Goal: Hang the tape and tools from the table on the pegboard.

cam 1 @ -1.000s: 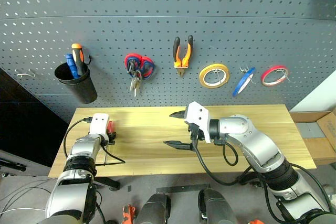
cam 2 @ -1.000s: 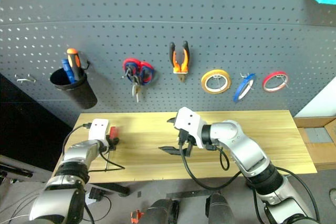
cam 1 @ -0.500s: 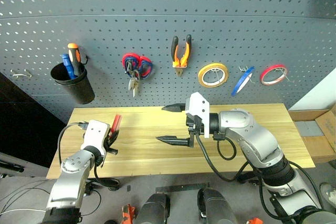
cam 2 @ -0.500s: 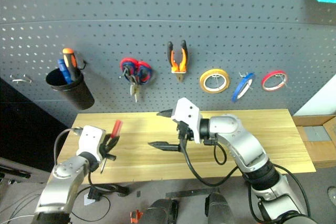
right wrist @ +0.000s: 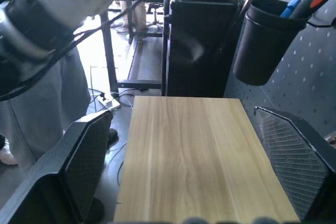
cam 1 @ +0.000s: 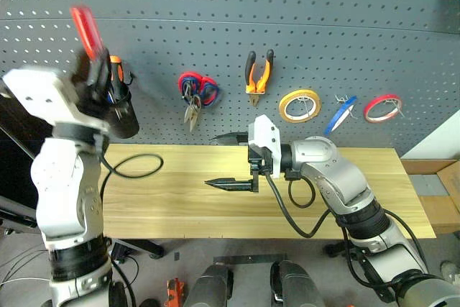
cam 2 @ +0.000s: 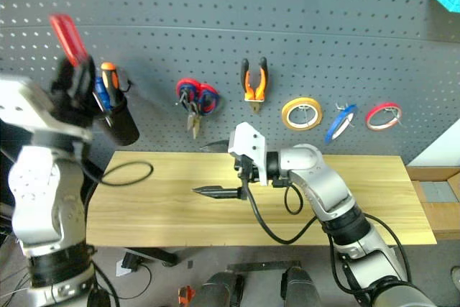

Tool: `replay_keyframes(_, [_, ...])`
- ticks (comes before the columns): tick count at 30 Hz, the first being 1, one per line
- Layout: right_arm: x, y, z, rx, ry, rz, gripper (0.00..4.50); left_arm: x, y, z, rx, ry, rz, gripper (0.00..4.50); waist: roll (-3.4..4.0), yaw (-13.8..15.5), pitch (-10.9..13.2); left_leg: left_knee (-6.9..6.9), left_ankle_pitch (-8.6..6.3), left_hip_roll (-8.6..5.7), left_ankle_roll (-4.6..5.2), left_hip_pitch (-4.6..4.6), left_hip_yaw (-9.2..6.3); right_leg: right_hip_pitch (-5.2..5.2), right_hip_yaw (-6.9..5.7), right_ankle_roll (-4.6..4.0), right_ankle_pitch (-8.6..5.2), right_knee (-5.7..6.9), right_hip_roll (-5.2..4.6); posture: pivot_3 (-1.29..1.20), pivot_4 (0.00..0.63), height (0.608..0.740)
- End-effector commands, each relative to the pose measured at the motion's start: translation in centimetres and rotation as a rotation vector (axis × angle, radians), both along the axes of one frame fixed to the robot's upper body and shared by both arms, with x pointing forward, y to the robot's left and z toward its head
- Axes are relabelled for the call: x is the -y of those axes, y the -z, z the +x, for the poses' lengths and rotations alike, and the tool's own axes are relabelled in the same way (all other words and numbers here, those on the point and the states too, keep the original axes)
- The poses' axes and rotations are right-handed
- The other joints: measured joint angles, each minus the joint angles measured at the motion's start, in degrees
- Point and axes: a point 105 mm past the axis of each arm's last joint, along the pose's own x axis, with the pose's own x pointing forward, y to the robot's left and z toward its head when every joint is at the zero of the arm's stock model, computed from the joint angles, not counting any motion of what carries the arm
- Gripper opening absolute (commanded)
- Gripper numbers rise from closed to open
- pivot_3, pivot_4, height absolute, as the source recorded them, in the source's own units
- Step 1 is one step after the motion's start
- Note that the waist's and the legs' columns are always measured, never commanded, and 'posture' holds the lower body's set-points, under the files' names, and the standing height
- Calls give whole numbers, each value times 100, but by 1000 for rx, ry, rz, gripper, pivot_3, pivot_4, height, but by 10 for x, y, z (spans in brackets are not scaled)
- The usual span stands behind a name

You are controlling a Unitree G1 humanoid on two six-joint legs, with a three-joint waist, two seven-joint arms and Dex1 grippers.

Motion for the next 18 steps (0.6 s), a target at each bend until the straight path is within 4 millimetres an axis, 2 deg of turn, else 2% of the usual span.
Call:
replay_keyframes(1, [-3,-18,3,81,17,52,4500,-20,-19,2,53,-99,34,808,0,-1,0,-1,1,2,-1,1,0,-3,-1,0,0,2,2,68,122,740])
replay_keyframes(4, [-6,-31,13,92,86,113,4500,-32,-27,8,78,-129,41,808,0,0,-1,-1,3,4,-5,2,0,-4,0,-1,0,5,10,64,123,740])
replay_keyframes(7, [-7,-64,28,103,187,286,4500,-43,-27,14,84,-169,48,808,-2,3,-2,0,3,2,-5,0,1,-6,2,-1,1,4,11,53,125,740])
replay_keyframes(9, [-7,-75,31,103,212,334,4500,-47,-25,16,86,-191,56,808,-2,3,-2,0,3,2,-5,0,1,-8,2,-2,1,4,12,50,126,740])
replay_keyframes(13, [-11,-79,33,138,224,336,4500,-51,-16,24,82,-203,46,808,-9,6,-6,-1,2,3,-6,-1,-1,-9,1,-2,1,3,29,50,125,740])
replay_keyframes(18, [-12,-80,33,153,224,337,4500,-47,-2,37,51,-168,36,808,-9,-1,-6,2,2,2,-6,-1,-1,-8,2,-2,1,5,29,38,129,740])
